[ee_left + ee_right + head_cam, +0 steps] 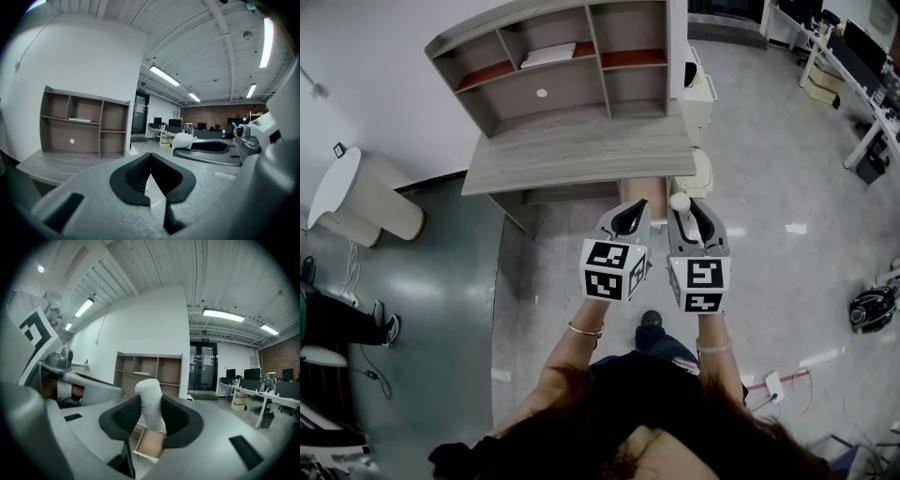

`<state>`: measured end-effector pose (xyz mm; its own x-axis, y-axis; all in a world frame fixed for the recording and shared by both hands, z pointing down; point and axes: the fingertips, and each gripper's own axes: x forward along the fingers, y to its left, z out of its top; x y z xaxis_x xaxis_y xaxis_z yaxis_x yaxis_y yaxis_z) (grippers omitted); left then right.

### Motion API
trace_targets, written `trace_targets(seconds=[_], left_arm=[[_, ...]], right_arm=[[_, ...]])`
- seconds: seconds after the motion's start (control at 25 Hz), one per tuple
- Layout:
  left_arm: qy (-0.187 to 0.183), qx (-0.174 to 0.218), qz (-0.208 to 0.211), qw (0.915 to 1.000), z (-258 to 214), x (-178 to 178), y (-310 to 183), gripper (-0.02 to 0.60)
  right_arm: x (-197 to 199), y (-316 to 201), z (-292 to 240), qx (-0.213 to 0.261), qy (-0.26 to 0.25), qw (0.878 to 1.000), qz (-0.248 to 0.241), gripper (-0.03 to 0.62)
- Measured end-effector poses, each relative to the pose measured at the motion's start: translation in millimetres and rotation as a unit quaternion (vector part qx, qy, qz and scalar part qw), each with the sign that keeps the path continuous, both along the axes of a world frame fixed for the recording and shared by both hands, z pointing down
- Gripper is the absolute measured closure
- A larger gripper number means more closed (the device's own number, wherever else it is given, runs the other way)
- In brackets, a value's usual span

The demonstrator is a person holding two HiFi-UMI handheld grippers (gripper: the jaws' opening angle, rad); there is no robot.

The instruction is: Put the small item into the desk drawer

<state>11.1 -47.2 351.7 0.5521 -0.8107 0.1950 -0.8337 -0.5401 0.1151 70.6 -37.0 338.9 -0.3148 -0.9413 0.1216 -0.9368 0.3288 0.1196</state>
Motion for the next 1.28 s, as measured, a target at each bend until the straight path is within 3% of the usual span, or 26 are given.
trace_targets(seconds=[0.68, 1.28], left_arm=[[-0.007, -0.014, -0.029, 0.9995, 12, 24, -74, 0.566], [-0.016, -0.018, -0.050, 0.9985, 22, 18, -99, 0.566]], right_arm=[[19, -82, 9, -0.006, 0.001, 0.999, -0.041, 0.470], [11, -119, 24, -0.016, 0.022, 0.997, -0.066, 0.470]])
